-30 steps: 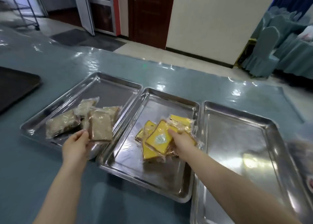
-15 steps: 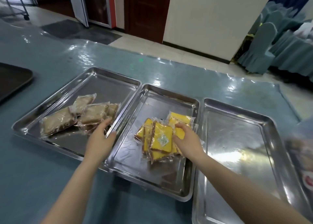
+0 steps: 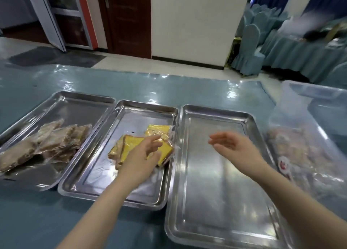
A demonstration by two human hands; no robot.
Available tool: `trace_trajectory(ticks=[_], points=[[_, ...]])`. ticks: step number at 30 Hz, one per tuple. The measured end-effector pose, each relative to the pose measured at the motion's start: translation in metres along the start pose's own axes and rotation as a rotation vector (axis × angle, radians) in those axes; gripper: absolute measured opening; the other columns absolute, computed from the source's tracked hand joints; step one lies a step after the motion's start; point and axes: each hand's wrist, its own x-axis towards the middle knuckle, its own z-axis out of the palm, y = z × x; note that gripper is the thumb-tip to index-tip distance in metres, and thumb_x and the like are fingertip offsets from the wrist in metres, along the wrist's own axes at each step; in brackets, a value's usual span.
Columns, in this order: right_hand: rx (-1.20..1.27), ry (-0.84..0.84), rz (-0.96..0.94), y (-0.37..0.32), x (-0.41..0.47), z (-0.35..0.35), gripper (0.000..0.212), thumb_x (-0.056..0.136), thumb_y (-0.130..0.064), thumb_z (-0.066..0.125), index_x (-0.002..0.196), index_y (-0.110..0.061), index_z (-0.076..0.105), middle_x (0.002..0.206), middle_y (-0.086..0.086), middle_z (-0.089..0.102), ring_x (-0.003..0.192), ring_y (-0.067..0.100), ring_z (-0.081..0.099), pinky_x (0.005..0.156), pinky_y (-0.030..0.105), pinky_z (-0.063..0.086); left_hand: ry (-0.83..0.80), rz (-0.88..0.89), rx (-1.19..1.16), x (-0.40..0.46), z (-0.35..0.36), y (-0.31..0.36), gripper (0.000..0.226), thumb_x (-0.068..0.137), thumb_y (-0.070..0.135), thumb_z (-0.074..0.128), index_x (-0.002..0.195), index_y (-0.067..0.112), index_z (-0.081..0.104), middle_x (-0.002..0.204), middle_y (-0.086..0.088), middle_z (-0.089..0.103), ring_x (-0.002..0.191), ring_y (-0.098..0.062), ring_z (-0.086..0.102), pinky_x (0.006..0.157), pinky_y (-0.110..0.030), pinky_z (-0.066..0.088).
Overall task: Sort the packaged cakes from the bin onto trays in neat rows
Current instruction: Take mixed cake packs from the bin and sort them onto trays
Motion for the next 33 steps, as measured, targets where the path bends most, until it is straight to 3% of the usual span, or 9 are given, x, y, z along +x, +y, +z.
trace_trajectory(ticks=[4, 8, 14, 16, 20, 24, 26, 30, 33], points=[[-0.021, 0.071, -0.091, -0.002, -0.042, -0.085, 0.028, 0.083, 0.002, 0.066, 0.097, -0.022, 0.066, 0.095, -0.001, 0.073, 0.09, 0.007, 0.068, 0.081, 0.014, 0.049, -0.048, 0.067, -0.03, -0.001, 0.057, 0.046, 0.043, 0.089, 0.01, 0.057, 0.118, 0.041, 0.048, 0.114, 0.013, 0.063, 0.107, 0.001, 0.057, 0.096, -0.029, 0.046], [-0.149, 0.121, -0.175, 0.008, -0.076, -0.182, 0.03, 0.082, -0.003, 0.067, 0.099, -0.028, 0.067, 0.095, -0.011, 0.073, 0.091, 0.004, 0.067, 0.082, 0.014, 0.049, -0.047, 0.119, -0.096, 0.006, 0.126, 0.093, 0.046, 0.088, 0.0, 0.056, 0.114, 0.037, 0.05, 0.111, 0.006, 0.065, 0.103, -0.002, 0.06, 0.093, -0.023, 0.046], [-0.235, 0.139, -0.049, 0.078, -0.098, -0.309, 0.028, 0.079, -0.018, 0.071, 0.098, -0.037, 0.065, 0.097, -0.015, 0.071, 0.09, 0.003, 0.066, 0.077, 0.021, 0.053, -0.068, 0.179, -0.174, 0.015, 0.238, 0.151, 0.045, 0.089, -0.001, 0.056, 0.116, 0.035, 0.053, 0.109, 0.005, 0.067, 0.105, -0.005, 0.061, 0.086, -0.014, 0.045], [-0.364, 0.049, 0.063, 0.11, -0.098, -0.347, 0.036, 0.078, -0.027, 0.072, 0.106, -0.043, 0.058, 0.103, -0.018, 0.067, 0.097, -0.002, 0.062, 0.084, 0.025, 0.051, -0.091, 0.212, -0.169, 0.019, 0.27, 0.169, 0.044, 0.088, 0.005, 0.059, 0.117, 0.038, 0.054, 0.109, 0.01, 0.068, 0.106, -0.005, 0.061, 0.086, -0.013, 0.045], [-0.614, -0.254, 0.298, 0.153, -0.093, -0.395, 0.066, 0.076, -0.04, 0.074, 0.132, -0.04, 0.039, 0.124, -0.016, 0.053, 0.112, 0.007, 0.054, 0.096, 0.029, 0.045, -0.117, 0.259, -0.123, 0.03, 0.317, 0.202, 0.041, 0.081, 0.031, 0.06, 0.117, 0.048, 0.053, 0.112, 0.022, 0.064, 0.108, 0.001, 0.059, 0.088, -0.015, 0.047], [-0.901, -0.605, 0.319, 0.183, -0.083, -0.403, 0.081, 0.08, -0.046, 0.068, 0.147, -0.032, 0.023, 0.147, -0.008, 0.039, 0.127, 0.012, 0.043, 0.1, 0.025, 0.034, -0.107, 0.276, -0.034, 0.052, 0.357, 0.228, 0.039, 0.089, 0.016, 0.06, 0.12, 0.037, 0.053, 0.116, 0.018, 0.063, 0.111, 0.001, 0.056, 0.097, -0.029, 0.048], [-0.913, -0.729, 0.281, 0.193, -0.073, -0.401, 0.085, 0.08, -0.045, 0.069, 0.149, -0.028, 0.021, 0.15, -0.005, 0.035, 0.129, 0.014, 0.04, 0.101, 0.024, 0.033, -0.124, 0.279, 0.035, 0.062, 0.376, 0.236, 0.041, 0.09, 0.015, 0.058, 0.122, 0.039, 0.05, 0.122, 0.019, 0.059, 0.115, 0.003, 0.052, 0.101, -0.032, 0.044], [-0.775, -1.05, 0.262, 0.21, -0.052, -0.391, 0.108, 0.073, -0.051, 0.075, 0.152, -0.028, 0.005, 0.159, -0.002, 0.016, 0.143, 0.019, 0.019, 0.117, 0.037, 0.019, -0.176, 0.318, 0.442, 0.07, 0.405, 0.236, 0.051, 0.088, 0.041, 0.051, 0.135, 0.045, 0.035, 0.131, 0.03, 0.042, 0.117, 0.008, 0.04, 0.09, -0.007, 0.028], [-0.792, -1.132, 0.23, 0.229, -0.045, -0.372, 0.117, 0.068, -0.056, 0.072, 0.15, -0.03, -0.008, 0.16, 0.003, 0.005, 0.145, 0.025, 0.011, 0.118, 0.044, 0.015, -0.172, 0.365, 0.66, 0.07, 0.411, 0.232, 0.057, 0.088, 0.045, 0.05, 0.14, 0.045, 0.025, 0.145, 0.018, 0.035, 0.133, -0.001, 0.024, 0.102, -0.017, 0.011]])
